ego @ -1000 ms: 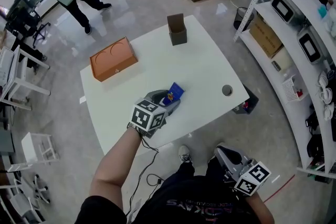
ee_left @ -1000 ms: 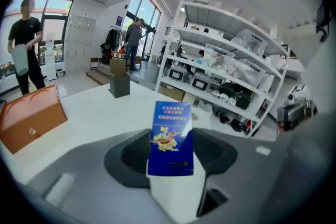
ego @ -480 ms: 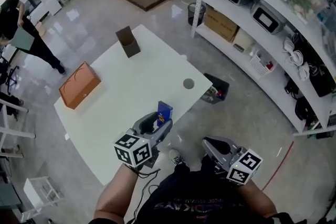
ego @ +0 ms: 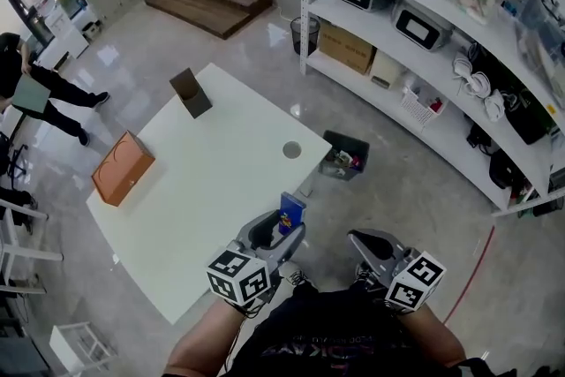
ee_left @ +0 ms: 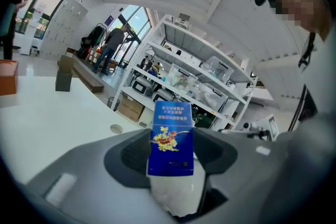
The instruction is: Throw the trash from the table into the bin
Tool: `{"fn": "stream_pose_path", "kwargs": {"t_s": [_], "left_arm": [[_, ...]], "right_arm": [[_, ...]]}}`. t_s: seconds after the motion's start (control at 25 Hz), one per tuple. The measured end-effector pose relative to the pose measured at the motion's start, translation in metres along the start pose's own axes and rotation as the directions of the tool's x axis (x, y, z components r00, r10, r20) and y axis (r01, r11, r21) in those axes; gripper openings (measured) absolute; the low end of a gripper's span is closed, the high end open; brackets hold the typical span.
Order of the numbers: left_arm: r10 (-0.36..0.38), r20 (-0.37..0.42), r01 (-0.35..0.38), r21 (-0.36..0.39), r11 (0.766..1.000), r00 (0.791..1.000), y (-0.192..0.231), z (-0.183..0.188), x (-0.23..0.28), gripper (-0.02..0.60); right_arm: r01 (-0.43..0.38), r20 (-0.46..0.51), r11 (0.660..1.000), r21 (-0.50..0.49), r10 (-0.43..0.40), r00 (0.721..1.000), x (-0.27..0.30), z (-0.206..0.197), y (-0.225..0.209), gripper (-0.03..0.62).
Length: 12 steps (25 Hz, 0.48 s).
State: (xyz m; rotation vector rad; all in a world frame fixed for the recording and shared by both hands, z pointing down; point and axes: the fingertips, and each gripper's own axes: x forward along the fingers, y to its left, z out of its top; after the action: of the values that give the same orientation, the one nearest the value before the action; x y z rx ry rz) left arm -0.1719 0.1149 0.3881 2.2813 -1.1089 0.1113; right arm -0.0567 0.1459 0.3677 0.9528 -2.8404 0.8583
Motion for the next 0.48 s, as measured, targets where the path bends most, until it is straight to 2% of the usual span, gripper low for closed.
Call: {"fn": "stream_pose_path", "kwargs": {"t_s": [0.12, 0.48], "left_arm": [[-0.005, -0.006, 0.005, 0.026, 1.0, 1.0, -0.026, -0.005, 0.01, 0.245], [-0.001, -0.028, 0.002, 0.035, 0.999, 1.0, -0.114, -0.033, 0.058, 0.245]], "right_arm": [[0.002, 0.014, 1.0, -0.001, -0.002, 1.0, -0.018, 0.004, -0.009, 0.0], [-0.028, 0.017, 1.0, -0.008, 0.029, 0.999, -0.095, 0.018, -0.047, 0.0]]}}
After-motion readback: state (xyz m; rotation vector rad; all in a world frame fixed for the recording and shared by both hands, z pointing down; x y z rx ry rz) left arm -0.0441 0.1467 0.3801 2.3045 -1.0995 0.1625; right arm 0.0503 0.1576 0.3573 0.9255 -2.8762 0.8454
